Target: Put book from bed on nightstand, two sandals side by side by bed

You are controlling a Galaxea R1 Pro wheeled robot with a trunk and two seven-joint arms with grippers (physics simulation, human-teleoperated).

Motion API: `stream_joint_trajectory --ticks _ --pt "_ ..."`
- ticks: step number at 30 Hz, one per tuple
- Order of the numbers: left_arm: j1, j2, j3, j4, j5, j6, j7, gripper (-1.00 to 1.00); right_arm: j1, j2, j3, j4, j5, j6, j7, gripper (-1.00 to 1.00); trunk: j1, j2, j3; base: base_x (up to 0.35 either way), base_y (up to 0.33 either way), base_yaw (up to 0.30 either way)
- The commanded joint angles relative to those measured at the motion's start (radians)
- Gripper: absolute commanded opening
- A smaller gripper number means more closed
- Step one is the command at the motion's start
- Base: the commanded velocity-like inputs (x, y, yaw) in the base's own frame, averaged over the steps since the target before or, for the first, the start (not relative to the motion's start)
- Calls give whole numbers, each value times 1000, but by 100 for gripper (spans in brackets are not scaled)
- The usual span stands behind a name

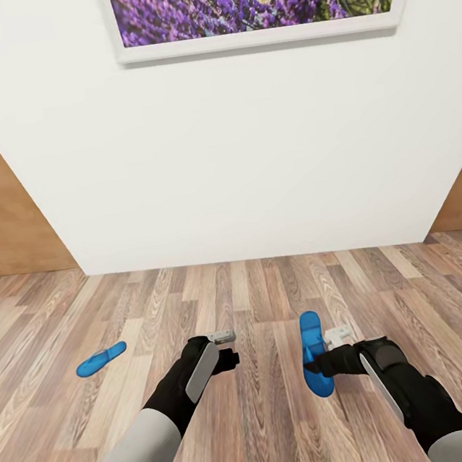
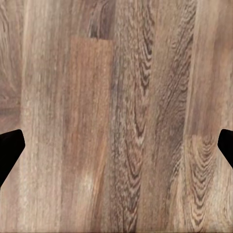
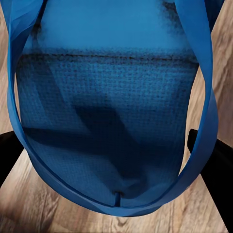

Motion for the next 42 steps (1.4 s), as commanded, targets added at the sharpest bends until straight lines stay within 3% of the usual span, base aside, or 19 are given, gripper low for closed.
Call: stream_joint_trajectory --ticks 1,42 --pt "-1 0 -1 -1 10 1 10 100 -1 -1 1 -1 8 3 6 -100 0 0 -1 74 0 0" --pt "-1 0 -2 -1 10 1 10 100 -1 1 3 -1 7 3 6 -100 0 0 -1 74 0 0"
